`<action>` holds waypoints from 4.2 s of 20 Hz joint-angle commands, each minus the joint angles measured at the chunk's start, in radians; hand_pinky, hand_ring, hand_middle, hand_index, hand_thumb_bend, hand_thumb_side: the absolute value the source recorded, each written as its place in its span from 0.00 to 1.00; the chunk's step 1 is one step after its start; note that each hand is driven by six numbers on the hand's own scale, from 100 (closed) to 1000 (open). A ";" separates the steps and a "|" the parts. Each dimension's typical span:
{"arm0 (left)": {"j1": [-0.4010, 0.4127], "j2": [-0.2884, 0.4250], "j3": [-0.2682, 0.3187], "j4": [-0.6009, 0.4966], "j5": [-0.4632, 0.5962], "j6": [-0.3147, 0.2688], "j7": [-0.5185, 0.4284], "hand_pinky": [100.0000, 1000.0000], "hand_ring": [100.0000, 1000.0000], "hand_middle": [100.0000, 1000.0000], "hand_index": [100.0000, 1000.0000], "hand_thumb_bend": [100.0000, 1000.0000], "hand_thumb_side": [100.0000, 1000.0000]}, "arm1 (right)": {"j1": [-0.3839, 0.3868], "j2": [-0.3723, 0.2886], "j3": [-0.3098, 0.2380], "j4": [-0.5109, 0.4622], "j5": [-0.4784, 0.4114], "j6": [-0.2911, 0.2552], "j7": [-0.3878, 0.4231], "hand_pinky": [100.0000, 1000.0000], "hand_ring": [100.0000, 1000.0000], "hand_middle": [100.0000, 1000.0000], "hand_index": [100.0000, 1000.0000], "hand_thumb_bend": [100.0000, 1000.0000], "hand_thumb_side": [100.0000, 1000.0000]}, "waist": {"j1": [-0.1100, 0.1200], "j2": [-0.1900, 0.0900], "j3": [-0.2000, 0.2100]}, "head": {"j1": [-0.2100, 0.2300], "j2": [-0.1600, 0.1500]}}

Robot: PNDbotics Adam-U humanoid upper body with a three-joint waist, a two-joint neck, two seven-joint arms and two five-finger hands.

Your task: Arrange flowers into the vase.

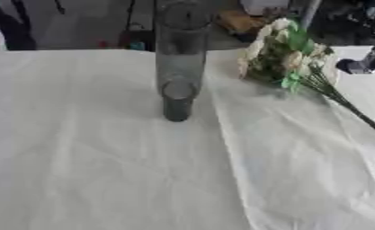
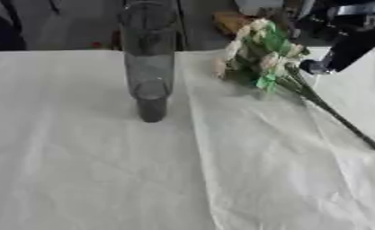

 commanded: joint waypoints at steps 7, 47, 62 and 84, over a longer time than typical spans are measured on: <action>-0.010 0.012 0.004 -0.013 0.007 0.006 0.000 0.72 0.77 0.85 0.86 0.00 0.61 | -0.044 0.018 -0.005 0.089 0.107 0.014 0.007 0.93 1.00 1.00 1.00 0.28 0.16 | -0.006 -0.024 -0.008 | 0.012 0.015; -0.019 -0.006 -0.007 -0.013 0.006 0.001 -0.012 0.73 0.78 0.85 0.86 0.00 0.59 | -0.136 0.142 -0.061 0.407 0.308 0.098 -0.148 0.94 1.00 1.00 1.00 0.26 0.18 | 0.004 0.015 0.032 | -0.015 -0.004; -0.035 -0.019 -0.014 -0.013 -0.016 -0.012 -0.017 0.73 0.78 0.85 0.86 0.00 0.58 | -0.089 0.102 -0.116 0.452 0.233 0.100 -0.171 0.93 1.00 1.00 1.00 0.36 0.17 | 0.008 0.064 0.076 | -0.039 -0.054; -0.051 -0.036 -0.029 -0.013 -0.045 -0.029 -0.028 0.73 0.78 0.86 0.86 0.00 0.57 | 0.011 0.029 -0.168 0.415 0.097 0.104 -0.314 0.89 1.00 1.00 1.00 0.38 0.19 | 0.021 0.124 0.105 | -0.100 -0.117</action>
